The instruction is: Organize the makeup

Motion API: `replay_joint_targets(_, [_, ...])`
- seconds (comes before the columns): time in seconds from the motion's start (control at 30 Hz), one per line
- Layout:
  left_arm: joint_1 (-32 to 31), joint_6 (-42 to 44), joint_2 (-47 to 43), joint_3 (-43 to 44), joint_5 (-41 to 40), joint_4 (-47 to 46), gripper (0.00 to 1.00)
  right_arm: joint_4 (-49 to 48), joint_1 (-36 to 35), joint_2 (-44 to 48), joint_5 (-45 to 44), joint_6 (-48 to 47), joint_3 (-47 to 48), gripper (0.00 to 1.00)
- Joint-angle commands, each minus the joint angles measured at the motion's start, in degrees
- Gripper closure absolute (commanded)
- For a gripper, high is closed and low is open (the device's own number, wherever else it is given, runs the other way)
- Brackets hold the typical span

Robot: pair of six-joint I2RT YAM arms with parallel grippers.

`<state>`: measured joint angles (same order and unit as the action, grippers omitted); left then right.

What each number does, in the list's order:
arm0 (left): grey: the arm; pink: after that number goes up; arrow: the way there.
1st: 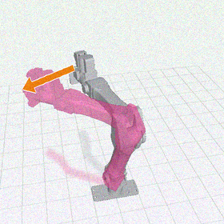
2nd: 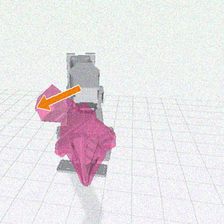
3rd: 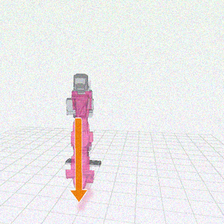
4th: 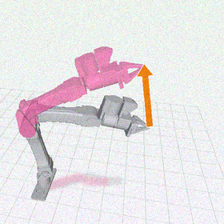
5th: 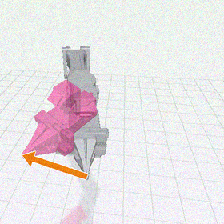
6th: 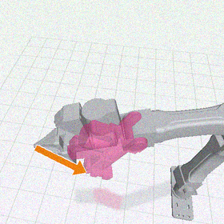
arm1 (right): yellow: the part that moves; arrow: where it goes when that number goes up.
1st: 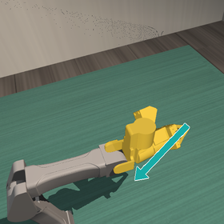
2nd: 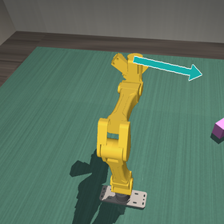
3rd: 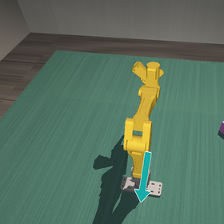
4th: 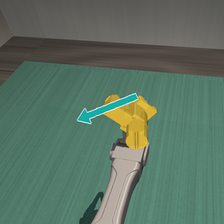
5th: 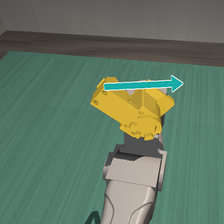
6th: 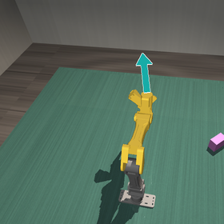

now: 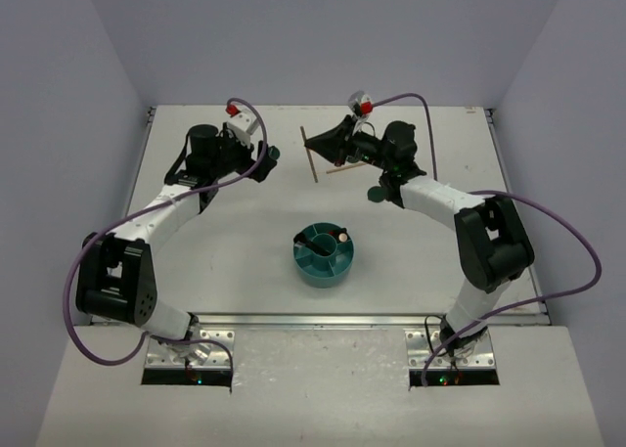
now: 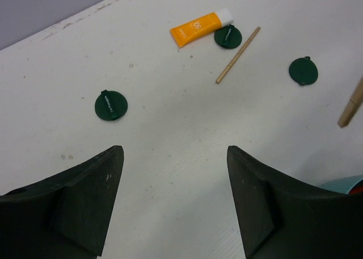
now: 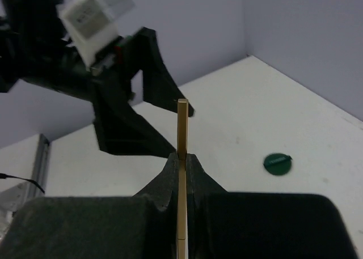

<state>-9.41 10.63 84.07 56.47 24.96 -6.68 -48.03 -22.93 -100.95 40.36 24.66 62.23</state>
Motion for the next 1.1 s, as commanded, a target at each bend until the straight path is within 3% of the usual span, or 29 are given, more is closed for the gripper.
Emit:
replay_joint_targets(0.0, [1.28, -1.48, -3.95, -1.17, -0.88, -1.84, 0.28, -17.63, -4.95, 1.16, 1.18, 10.74, -2.86, 1.00])
replay_joint_targets(0.33, [2.01, -1.93, -8.39, -5.75, -1.08, -2.90, 0.29, -22.66, -10.69, 2.02, 3.21, 13.93, -11.21, 1.00])
replay_joint_targets(0.53, [2.21, -1.74, -10.12, -8.04, -0.55, -3.69, 0.28, -20.61, -10.82, 4.58, 2.67, 9.76, -17.58, 1.00])
replay_joint_targets(1.07, [2.35, -2.05, -12.11, -9.38, -0.09, -3.94, 0.28, -21.62, -10.91, 1.11, 3.81, 8.18, -21.33, 1.00])
